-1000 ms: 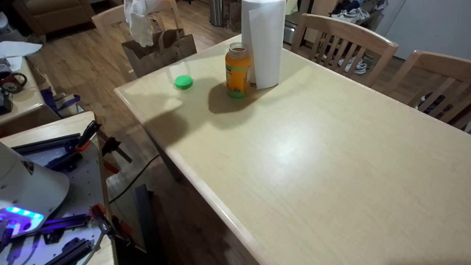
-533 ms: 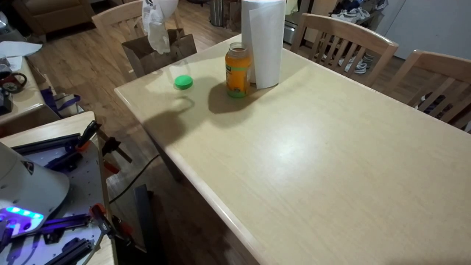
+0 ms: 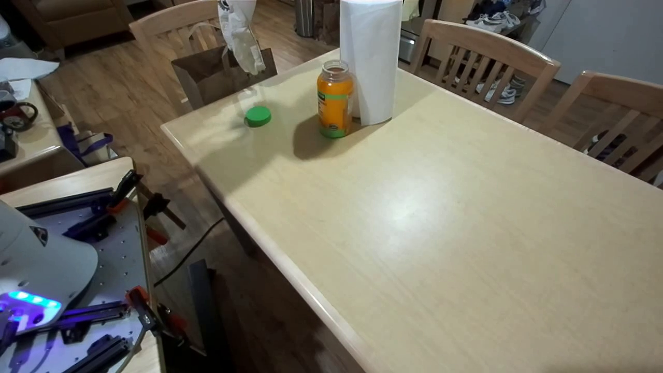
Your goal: Put the cap in the paper bag
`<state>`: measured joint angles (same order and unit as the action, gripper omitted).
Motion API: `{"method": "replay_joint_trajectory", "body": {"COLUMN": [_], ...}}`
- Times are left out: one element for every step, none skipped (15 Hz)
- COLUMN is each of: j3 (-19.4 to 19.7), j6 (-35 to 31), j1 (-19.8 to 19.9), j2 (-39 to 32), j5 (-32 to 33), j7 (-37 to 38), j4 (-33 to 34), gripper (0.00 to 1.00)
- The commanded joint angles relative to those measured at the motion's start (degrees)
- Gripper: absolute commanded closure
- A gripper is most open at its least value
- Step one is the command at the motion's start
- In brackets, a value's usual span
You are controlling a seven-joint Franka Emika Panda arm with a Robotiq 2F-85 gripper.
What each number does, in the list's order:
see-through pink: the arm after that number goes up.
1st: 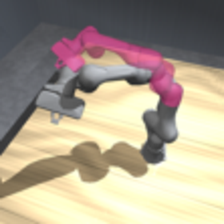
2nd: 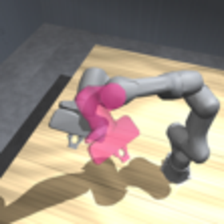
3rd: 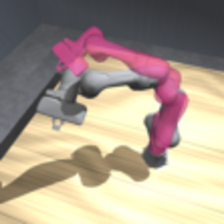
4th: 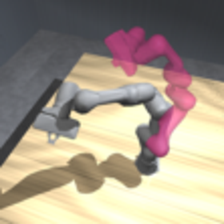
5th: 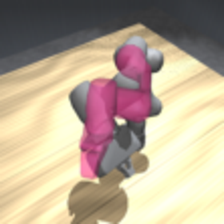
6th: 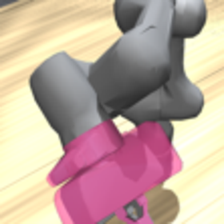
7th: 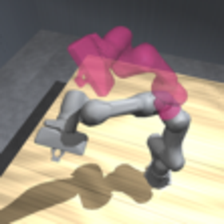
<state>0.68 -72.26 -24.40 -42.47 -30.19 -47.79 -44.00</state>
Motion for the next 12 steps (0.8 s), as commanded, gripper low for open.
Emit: {"method": "replay_joint_trajectory", "body": {"j3": [2.09,2.42,3.19,3.87,4.79,6.1,7.29,8.15,9.03,9.48,9.9,10.03], "j6": [-1.58,-1.54,-1.33,-0.9,-0.83,-1.28,-1.37,-1.33,-1.2,-1.23,-1.45,-1.4], "j1": [-6.97,-8.49,-10.2,-11.39,-12.19,-12.94,-13.06,-13.17,-13.57,-13.88,-14.47,-14.89], "j2": [-1.67,-1.56,-1.44,-1.18,-0.71,-0.26,0.25,0.43,0.5,0.47,0.24,0.05], "j5": [6.94,8.27,10.33,12.03,13.62,15.65,17.11,18.18,19.4,19.87,20.21,20.28], "j7": [5.56,6.33,7.29,7.48,8.24,8.85,9.58,9.72,9.43,9.4,9.58,9.17], "j4": [6.52,7.19,8.28,8.91,9.52,9.99,10.62,11.45,12.45,13.29,14.14,14.68], "gripper": [0.99,0.99,0.99,0.99,0.99,0.99,0.99,0.99,0.99,0.99,0.99,0.99]}}
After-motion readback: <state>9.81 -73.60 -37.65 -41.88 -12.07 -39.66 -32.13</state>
